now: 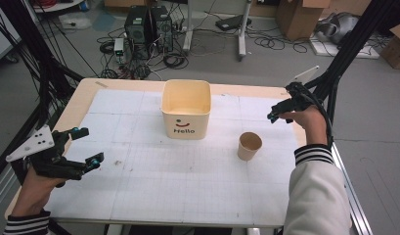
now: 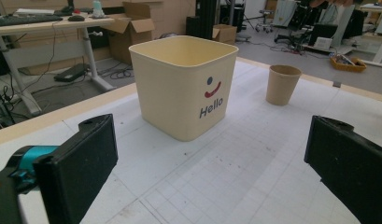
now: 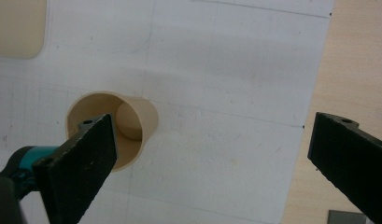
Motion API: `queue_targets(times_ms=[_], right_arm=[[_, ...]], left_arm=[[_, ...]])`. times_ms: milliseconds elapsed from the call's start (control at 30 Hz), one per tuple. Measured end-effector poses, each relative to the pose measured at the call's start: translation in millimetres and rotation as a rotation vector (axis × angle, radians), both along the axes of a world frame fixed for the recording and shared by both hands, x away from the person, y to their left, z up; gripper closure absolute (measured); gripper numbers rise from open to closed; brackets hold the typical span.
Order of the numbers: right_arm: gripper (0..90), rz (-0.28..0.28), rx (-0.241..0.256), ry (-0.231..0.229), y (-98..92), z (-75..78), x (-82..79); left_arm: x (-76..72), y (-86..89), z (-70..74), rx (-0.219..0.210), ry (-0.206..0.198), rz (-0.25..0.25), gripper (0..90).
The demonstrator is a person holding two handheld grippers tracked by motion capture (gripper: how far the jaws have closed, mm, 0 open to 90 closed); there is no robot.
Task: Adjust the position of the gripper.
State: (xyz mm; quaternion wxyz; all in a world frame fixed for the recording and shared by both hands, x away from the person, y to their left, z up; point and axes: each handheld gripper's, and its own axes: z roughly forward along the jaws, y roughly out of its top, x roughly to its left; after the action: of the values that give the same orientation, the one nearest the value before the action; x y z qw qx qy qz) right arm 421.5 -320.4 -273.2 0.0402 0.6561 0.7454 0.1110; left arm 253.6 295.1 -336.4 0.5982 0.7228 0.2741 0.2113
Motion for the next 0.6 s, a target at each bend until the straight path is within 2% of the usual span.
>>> queue_targets(times_ms=[400,600], right_arm=[[0.3,0.005,0.002,-0.001,-1.8,-0.6,0.9],[0.3,0.026,0.004,0.001,0.8,-0.1,0.4]], left_arm=[[1.3,-0.1,-0.8,0.003,0.003,0.001,3.2],[3.7,-0.4,-2.9,0.009,0.008,0.001,3.2]])
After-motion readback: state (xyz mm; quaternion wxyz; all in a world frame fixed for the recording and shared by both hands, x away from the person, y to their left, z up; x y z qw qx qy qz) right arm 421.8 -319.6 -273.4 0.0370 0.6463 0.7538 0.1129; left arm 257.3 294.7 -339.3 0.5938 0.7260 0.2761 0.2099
